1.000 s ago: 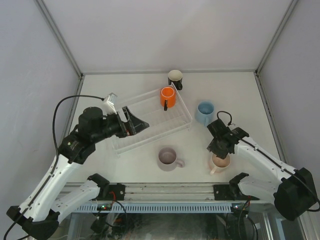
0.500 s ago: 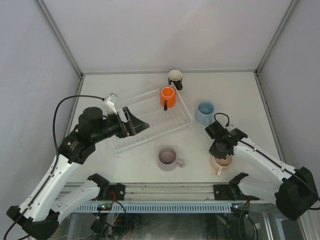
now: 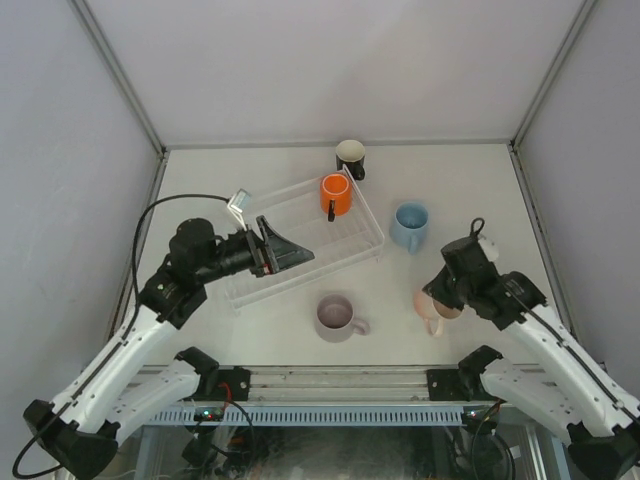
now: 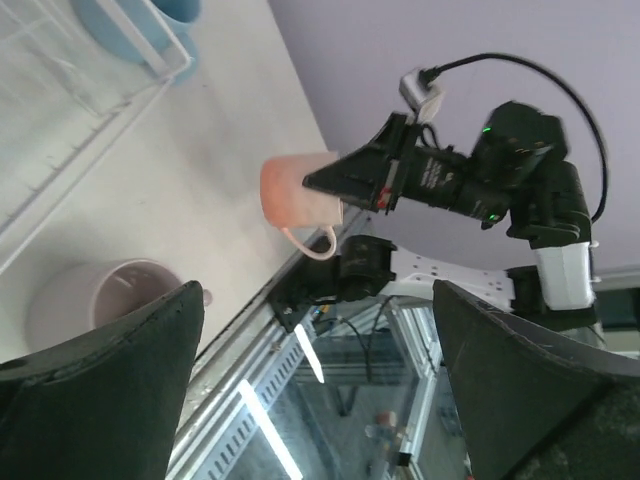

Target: Load the cups into the dish rack

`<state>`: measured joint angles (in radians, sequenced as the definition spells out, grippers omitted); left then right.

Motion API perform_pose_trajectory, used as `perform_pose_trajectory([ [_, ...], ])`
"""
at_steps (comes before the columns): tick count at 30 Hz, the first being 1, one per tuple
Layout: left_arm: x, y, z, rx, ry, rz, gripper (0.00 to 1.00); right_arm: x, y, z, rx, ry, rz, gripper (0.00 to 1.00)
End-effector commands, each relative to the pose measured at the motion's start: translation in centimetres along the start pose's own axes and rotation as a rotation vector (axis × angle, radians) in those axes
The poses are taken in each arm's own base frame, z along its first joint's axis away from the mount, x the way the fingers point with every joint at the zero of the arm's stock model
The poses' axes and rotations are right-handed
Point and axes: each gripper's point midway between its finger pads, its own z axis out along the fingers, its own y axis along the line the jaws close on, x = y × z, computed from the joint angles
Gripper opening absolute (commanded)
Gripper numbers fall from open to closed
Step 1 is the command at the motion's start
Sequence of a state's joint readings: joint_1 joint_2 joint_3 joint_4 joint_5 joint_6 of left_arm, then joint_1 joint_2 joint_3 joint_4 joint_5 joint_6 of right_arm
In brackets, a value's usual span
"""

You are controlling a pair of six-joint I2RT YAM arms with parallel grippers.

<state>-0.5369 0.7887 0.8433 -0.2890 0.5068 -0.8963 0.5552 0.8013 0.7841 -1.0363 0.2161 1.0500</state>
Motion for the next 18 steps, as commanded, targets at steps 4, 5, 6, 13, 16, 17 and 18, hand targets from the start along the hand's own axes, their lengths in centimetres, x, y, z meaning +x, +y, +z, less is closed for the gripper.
perform_pose_trajectory([
  [4,-0.6,-4.9,1.1,0.269,0.038,-0.029,0.98,-7.7,10.9,-11.5,-0.565,-0.216,0.021,0.0],
  [5,-0.9,-5.4,1.2,0.294,0.034,-0.027,0.97,-8.3,11.9,-12.7,-0.621,-0.232,0.031,0.0],
  [6,-1.1,-5.8,1.3,0.311,0.033,-0.026,0.97,-8.9,13.2,-14.1,-0.698,-0.244,0.034,0.0],
  [13,-2.2,-8.2,2.5,0.406,0.04,0.008,0.95,-12.2,19.8,-21.0,-1.097,-0.275,0.11,0.0],
  [16,-2.7,-8.5,2.9,0.416,0.03,0.042,0.95,-13.5,21.9,-23.1,-1.218,-0.282,0.142,0.0],
  [17,-2.8,-8.6,3.0,0.421,0.028,0.047,0.95,-13.7,22.4,-23.3,-1.243,-0.271,0.154,0.0],
  [18,-3.0,-8.8,3.1,0.432,0.026,0.052,0.95,-14.0,23.1,-23.9,-1.284,-0.269,0.154,0.0],
])
